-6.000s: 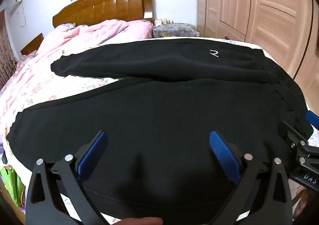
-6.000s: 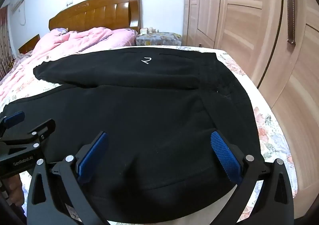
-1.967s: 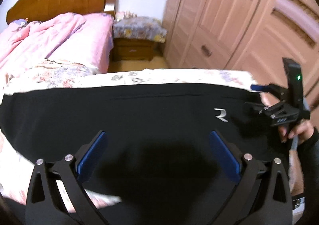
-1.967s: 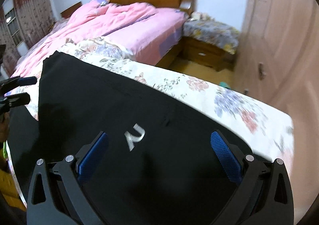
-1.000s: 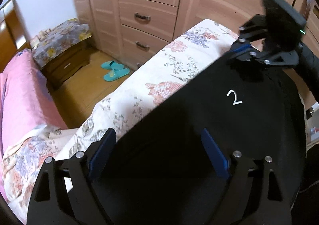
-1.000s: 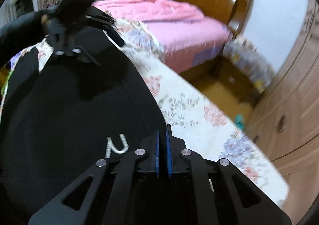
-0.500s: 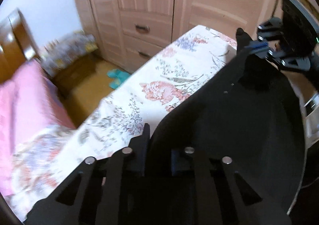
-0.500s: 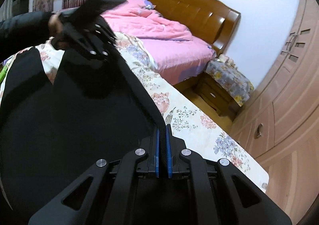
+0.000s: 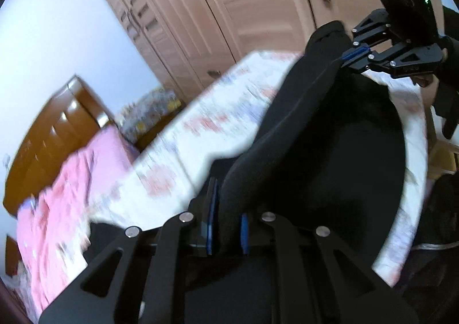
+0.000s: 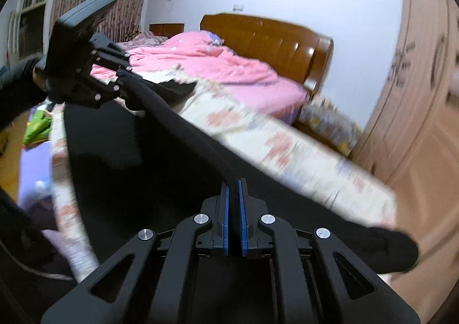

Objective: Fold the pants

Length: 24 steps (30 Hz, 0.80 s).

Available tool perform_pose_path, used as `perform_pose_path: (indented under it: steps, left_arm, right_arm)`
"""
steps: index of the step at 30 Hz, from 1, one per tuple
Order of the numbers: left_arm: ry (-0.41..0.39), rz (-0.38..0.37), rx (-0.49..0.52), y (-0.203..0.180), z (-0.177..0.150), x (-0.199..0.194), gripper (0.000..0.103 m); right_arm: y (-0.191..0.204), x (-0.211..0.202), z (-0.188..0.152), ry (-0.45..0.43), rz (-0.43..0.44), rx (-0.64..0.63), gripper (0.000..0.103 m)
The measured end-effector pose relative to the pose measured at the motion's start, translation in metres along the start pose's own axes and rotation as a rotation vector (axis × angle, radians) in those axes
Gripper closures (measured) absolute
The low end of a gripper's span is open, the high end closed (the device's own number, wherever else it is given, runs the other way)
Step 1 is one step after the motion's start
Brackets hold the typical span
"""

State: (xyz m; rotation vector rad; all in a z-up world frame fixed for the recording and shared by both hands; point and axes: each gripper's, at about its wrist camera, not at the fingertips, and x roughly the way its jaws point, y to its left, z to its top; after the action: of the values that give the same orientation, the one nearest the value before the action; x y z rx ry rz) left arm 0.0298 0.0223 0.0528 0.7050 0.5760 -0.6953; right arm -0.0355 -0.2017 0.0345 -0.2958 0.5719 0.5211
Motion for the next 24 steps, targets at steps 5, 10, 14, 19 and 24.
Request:
perform_pose_path:
  steps: [5, 10, 14, 19, 24]
  left_arm:
    - [0.094, -0.067, -0.127, -0.039, -0.051, 0.027, 0.090]
    - [0.094, -0.102, -0.269, -0.037, -0.068, 0.042, 0.085]
    - [0.089, -0.103, -0.368, -0.028, -0.067, 0.036, 0.059]
    - [-0.012, -0.104, -0.538, -0.029, -0.072, -0.002, 0.007]
    - [0.026, -0.108, -0.723, -0.020, -0.076, 0.006, 0.007]
  right_arm:
    - [0.020, 0.016, -0.052, 0.091, 0.033, 0.133, 0.093]
    - [0.027, 0.015, -0.069, 0.115, 0.037, 0.253, 0.077]
    - [0.024, -0.013, -0.079, 0.080, -0.019, 0.320, 0.032]
    - [0.019, -0.038, -0.101, 0.052, -0.019, 0.489, 0.032]
    - [-0.003, -0.044, -0.127, 0.012, -0.078, 0.712, 0.038]
